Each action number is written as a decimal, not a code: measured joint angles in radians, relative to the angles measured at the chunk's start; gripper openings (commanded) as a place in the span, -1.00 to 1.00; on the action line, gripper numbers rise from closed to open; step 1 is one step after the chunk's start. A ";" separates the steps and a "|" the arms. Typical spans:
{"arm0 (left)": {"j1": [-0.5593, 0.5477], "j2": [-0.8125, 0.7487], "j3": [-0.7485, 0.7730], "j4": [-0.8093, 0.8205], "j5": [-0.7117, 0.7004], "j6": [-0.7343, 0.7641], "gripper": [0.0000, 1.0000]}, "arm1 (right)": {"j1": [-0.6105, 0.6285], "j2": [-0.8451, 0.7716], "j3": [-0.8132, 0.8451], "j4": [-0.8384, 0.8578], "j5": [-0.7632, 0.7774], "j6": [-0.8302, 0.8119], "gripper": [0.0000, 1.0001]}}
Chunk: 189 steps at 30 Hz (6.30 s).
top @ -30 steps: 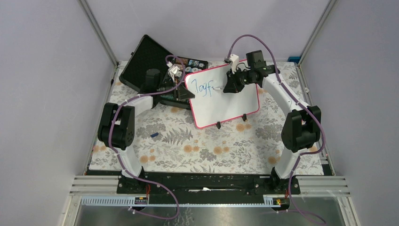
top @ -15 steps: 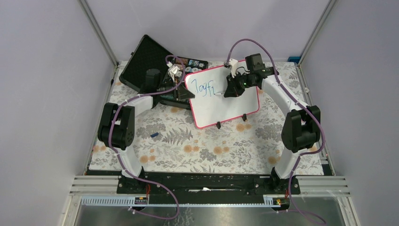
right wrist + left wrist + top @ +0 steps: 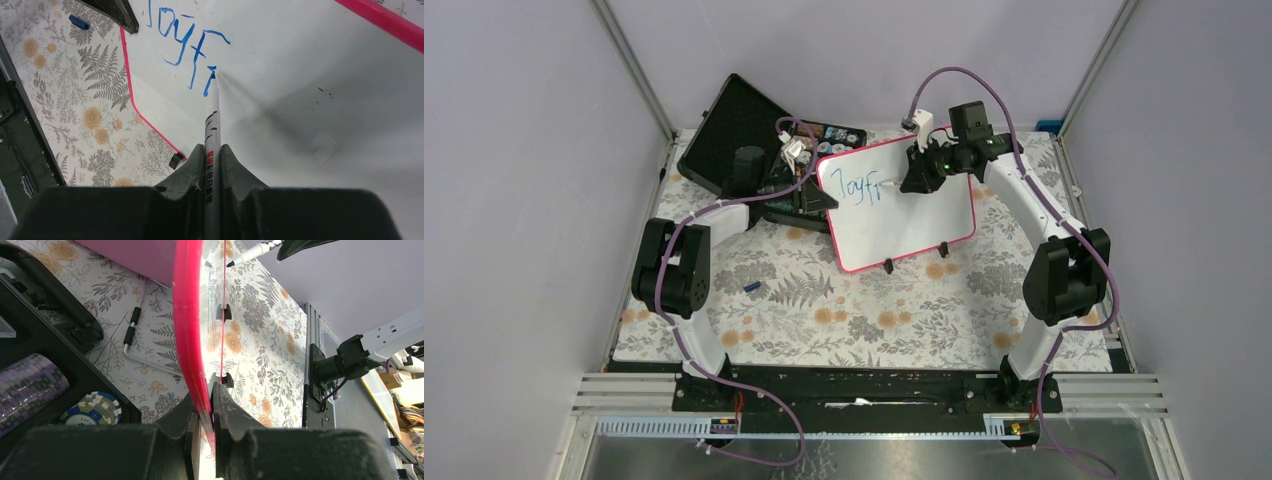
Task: Write a sentence on the whiteboard
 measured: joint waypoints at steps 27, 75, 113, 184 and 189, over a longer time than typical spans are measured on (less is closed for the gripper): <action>0.000 0.000 0.000 0.000 0.001 0.004 -1.00 | 0.022 0.043 0.061 -0.003 0.002 0.014 -1.00; 0.000 0.000 0.000 0.000 0.001 0.004 -1.00 | -0.010 -0.055 -0.002 -0.006 -0.023 -0.015 -1.00; 0.000 0.000 0.000 0.000 0.000 0.003 -1.00 | -0.010 0.020 -0.016 -0.017 0.002 -0.024 -1.00; 0.000 0.000 0.000 -0.001 0.000 0.004 -1.00 | -0.010 0.018 -0.027 -0.018 0.001 -0.024 -1.00; 0.000 0.000 0.000 -0.001 0.000 0.004 -1.00 | -0.010 0.018 -0.032 -0.025 0.001 -0.024 -1.00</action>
